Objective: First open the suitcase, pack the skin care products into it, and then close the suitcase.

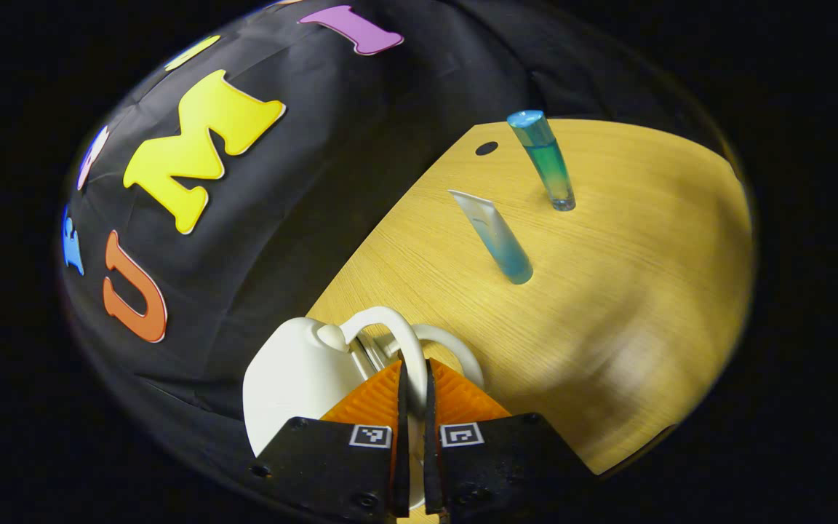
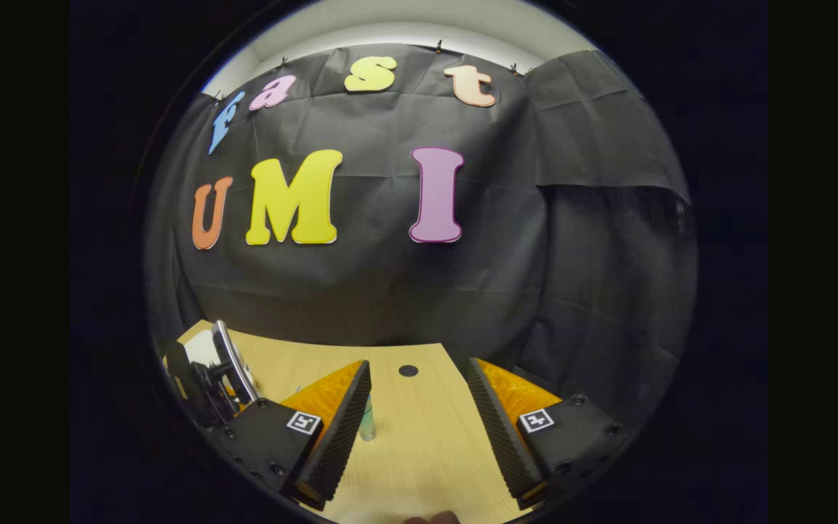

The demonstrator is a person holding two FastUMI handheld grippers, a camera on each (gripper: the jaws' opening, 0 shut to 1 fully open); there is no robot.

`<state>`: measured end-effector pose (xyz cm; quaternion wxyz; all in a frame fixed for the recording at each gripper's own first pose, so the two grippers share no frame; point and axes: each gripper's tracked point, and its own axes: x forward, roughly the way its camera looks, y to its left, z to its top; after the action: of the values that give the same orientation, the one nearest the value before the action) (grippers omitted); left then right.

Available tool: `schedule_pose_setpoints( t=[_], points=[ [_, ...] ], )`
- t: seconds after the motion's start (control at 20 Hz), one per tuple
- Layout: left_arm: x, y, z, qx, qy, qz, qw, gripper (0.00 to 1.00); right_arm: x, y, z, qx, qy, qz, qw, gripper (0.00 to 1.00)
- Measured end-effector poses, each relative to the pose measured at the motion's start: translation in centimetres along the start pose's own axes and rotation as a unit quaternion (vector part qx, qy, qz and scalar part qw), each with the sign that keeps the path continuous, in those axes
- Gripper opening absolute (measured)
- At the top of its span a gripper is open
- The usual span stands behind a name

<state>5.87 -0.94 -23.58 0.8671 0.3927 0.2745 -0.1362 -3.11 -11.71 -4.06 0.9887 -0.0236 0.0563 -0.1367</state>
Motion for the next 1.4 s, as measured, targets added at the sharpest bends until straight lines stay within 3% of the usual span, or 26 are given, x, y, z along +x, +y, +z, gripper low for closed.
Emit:
schedule_pose_setpoints(
  t=[0.25, 0.55, 0.9, 1.15, 1.4],
  points=[
    [-2.8, 4.5, 2.4, -0.075, -0.053, 0.019, 0.996, 0.05, -0.3, 2.0, 1.4, -0.003, -0.013, 0.012, 1.000, 0.80],
    [-7.1, 12.6, 3.0, -0.147, -0.121, 0.066, 0.979, 0.03, -0.9, 6.1, 3.9, -0.011, -0.035, 0.046, 0.998, 0.80],
    [-11.5, 23.1, -0.5, -0.249, -0.206, 0.117, 0.939, 0.03, -2.0, 10.1, 4.8, -0.023, -0.042, 0.068, 0.997, 0.80],
    [-12.7, 29.9, -7.1, -0.332, -0.210, 0.151, 0.907, 0.03, -2.7, 12.3, 5.2, -0.028, -0.044, 0.077, 0.996, 0.80],
    [-12.1, 35.0, -16.2, -0.393, -0.159, 0.203, 0.883, 0.03, -3.3, 13.6, 5.3, -0.040, -0.042, 0.081, 0.995, 0.80]
  ],
)
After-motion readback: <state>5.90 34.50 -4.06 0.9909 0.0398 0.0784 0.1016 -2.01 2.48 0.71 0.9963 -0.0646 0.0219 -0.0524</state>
